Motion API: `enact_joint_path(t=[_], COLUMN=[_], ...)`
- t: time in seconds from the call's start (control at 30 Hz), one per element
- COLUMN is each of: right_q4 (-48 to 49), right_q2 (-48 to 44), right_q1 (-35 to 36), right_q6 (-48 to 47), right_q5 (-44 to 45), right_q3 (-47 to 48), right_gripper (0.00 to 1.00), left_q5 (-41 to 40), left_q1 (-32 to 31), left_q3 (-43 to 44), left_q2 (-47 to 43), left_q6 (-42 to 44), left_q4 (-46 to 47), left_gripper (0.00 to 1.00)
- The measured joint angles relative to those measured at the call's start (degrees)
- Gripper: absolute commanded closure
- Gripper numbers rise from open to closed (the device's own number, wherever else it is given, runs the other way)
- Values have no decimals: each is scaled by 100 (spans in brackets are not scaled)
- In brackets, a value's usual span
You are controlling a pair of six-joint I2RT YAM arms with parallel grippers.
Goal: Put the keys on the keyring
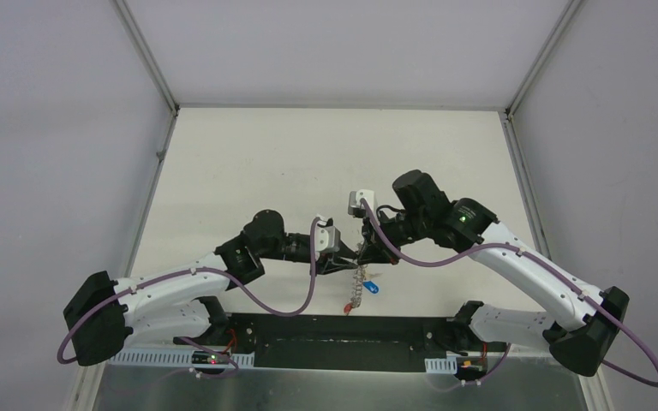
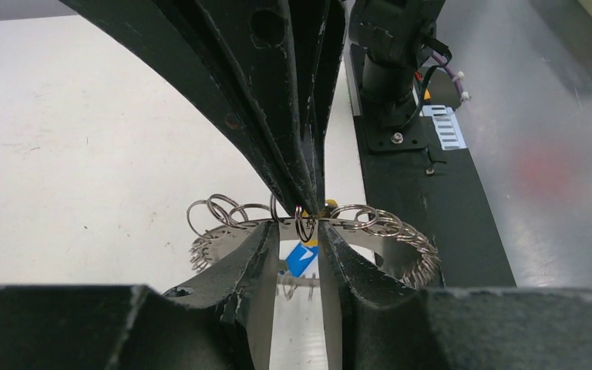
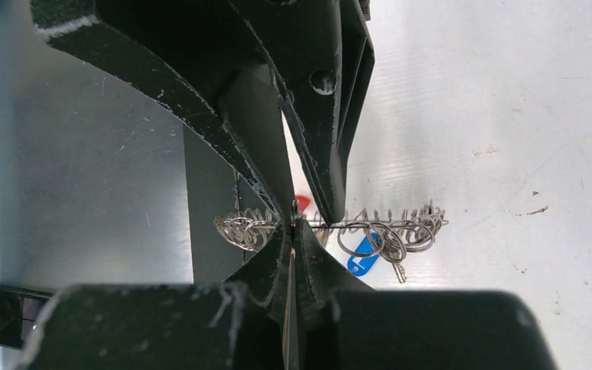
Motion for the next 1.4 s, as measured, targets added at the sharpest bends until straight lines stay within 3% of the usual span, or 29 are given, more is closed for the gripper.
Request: enact_joint_path(t=[0.07, 0.2, 0.27, 0.4, 0.5, 0.57, 0.9, 0.93, 1.07, 1.4], right_q4=[2, 4, 4, 9, 162, 317, 1523, 1709, 2334, 3014], right_q2=[0, 0, 0, 0, -4, -48, -1344, -1475, -1832, -1731], right_q1=[2, 2, 2, 7, 7, 7, 7, 7, 7, 7], right_q6=[7, 13, 11, 87, 221, 332, 802, 826, 1078, 1412], right_q5=[0, 2, -2, 0, -31, -50, -46, -46, -142, -387], right_q3=[0, 0, 0, 0, -7, -61, -1029, -1119, -1401, -1460], right_gripper=[100, 100, 98, 59, 46, 43, 47, 60, 71, 73], left_q5=[0, 4, 2, -2, -31, -79, -450, -476, -503, -501], left_q1=[-2, -2, 0, 0, -2, 0, -2, -2, -2, -2], left_q3=[0, 0, 0, 0, -20, -114, -866, -918, -1067, -1233], left_q2=[0, 0, 0, -4, -37, -144, -892, -938, -1032, -1054], left_q6=[-26, -109, -131, -192, -243, -280, -538, -555, -623, -769], left_q4=[15, 17, 17, 17, 22, 101, 1047, 1165, 1672, 2481], left_gripper=[80, 100, 100, 100, 100, 100, 100, 100, 100, 100])
